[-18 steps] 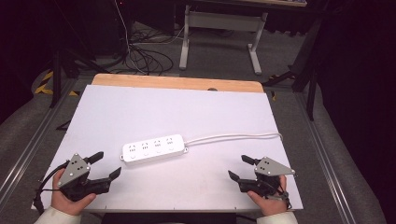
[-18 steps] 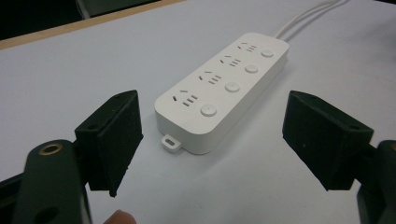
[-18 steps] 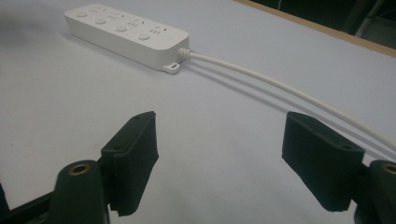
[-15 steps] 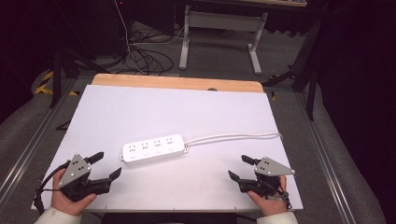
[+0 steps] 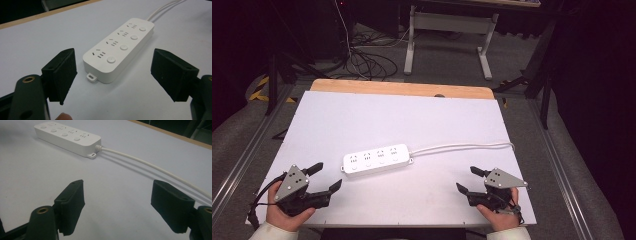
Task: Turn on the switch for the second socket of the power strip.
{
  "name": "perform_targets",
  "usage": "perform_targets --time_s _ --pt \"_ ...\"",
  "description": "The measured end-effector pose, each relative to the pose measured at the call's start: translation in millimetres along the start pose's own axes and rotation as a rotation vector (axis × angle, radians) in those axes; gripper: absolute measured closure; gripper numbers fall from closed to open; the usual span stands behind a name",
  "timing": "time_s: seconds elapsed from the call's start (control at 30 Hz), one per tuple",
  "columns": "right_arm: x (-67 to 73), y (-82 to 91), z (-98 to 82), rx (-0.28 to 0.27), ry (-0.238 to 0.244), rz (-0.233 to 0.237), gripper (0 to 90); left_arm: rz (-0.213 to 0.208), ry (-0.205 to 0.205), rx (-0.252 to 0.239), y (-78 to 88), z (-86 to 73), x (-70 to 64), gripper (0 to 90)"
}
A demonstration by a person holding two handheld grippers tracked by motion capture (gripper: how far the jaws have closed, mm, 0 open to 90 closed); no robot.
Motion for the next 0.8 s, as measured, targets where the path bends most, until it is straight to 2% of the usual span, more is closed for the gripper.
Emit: perform_targets --time_s 0.23,0.33,0.4,0.57,0.7,0.8 --pt "-1.0 -0.4 -0.7 0.000 0.000 0.003 27.2 0.002 -0.026 0.007 -0.9 3.2 -0.4 23.3" --pt "-0.7 -0.7 -1.2 0.003 -0.005 0.001 27.2 -0.004 -0.026 0.014 -1.7 6.3 0.5 25.2" --pt "-0.6 -1.3 -1.7 0.006 -0.004 0.002 27.2 -0.015 0.009 0.007 -2.9 11.9 0.7 27.0" --pt "-0.7 -1.9 -2.3 0.011 -0.009 0.000 27.5 -0.022 0.006 0.019 -6.8 17.1 1.2 32.4" --pt "-0.3 -2.6 -2.8 0.015 -0.005 0.004 27.5 -0.023 -0.018 0.036 -11.6 21.7 -0.3 34.5" --pt "0.1 -2.8 -3.0 0.018 -0.006 0.004 27.5 -0.034 -0.011 0.041 -16.0 26.4 -2.3 34.6"
Point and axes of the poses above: each handheld gripper's, and its own axes: y roughly backward along the jaws, z roughly out of its top, x roughly to its left, the point moved 4 cm from there along -y, roughly forward along the jaws, and after that the axes turned 14 degrees about -x, right-handed, at the moved point
